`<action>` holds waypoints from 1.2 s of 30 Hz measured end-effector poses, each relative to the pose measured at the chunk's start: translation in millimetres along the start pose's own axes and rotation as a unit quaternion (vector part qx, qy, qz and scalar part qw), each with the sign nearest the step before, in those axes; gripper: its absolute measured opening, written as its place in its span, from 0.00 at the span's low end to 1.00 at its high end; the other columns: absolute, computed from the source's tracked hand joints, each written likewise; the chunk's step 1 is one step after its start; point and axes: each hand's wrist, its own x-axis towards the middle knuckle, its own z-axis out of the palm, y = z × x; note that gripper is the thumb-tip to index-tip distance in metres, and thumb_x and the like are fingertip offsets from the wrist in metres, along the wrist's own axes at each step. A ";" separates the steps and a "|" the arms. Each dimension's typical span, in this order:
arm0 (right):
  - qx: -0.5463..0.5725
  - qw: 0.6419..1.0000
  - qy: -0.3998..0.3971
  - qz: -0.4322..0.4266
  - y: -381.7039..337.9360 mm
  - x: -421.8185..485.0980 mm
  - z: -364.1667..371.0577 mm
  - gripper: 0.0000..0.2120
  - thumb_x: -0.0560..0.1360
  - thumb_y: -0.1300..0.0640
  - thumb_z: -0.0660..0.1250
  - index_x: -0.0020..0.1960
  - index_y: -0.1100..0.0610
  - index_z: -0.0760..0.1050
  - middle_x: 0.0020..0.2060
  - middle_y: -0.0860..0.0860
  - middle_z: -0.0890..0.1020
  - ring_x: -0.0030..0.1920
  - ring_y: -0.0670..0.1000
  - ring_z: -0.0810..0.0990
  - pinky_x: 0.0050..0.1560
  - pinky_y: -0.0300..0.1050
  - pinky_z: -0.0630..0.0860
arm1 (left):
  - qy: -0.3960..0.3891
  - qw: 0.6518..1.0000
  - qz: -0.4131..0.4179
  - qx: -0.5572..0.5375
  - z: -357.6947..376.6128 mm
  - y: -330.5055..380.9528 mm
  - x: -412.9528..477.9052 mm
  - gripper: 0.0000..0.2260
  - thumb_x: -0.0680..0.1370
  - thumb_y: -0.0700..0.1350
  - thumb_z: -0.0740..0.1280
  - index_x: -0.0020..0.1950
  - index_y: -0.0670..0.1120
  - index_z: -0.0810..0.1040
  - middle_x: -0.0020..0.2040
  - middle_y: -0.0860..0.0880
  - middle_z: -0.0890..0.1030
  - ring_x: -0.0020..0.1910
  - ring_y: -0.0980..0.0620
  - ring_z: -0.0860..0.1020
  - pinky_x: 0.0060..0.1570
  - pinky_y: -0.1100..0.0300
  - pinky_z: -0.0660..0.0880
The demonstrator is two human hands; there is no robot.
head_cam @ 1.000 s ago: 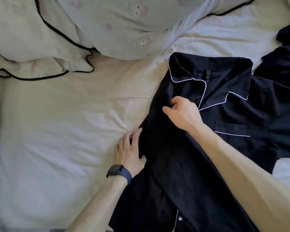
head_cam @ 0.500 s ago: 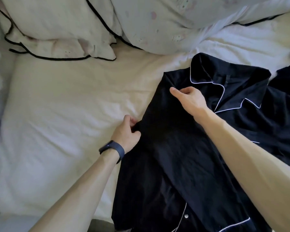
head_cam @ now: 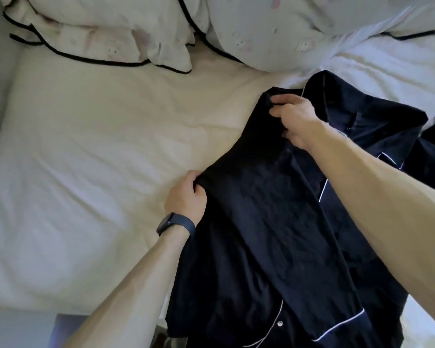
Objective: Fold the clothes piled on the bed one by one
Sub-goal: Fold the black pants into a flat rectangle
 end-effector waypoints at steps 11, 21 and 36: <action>-0.227 0.973 -0.022 -0.037 -19.3 13.4 16.7 0.15 0.72 0.44 0.75 0.51 0.54 0.81 0.40 0.47 0.80 0.45 0.49 0.81 0.41 0.43 0.77 | 0.055 0.997 0.046 0.036 1.9 -11.1 1.8 0.14 0.76 0.42 0.62 0.57 0.59 0.77 0.51 0.60 0.76 0.47 0.52 0.77 0.39 0.59 0.70; 0.046 0.999 0.016 -0.017 -7.6 24.5 30.2 0.08 0.77 0.60 0.74 0.53 0.51 0.81 0.51 0.49 0.83 0.57 0.51 0.82 0.64 0.47 0.79 | 0.037 0.998 -0.006 0.044 -4.1 -10.4 9.5 0.14 0.78 0.44 0.60 0.58 0.58 0.77 0.47 0.52 0.84 0.47 0.43 0.80 0.45 0.51 0.78; -0.240 0.926 0.207 -0.205 139.0 -135.8 -21.4 0.21 0.78 0.50 0.70 0.69 0.52 0.73 0.66 0.45 0.76 0.66 0.50 0.73 0.66 0.48 0.71 | 0.013 0.997 0.075 0.018 5.7 84.0 48.8 0.22 0.77 0.62 0.62 0.65 0.50 0.72 0.59 0.51 0.77 0.57 0.47 0.75 0.52 0.51 0.74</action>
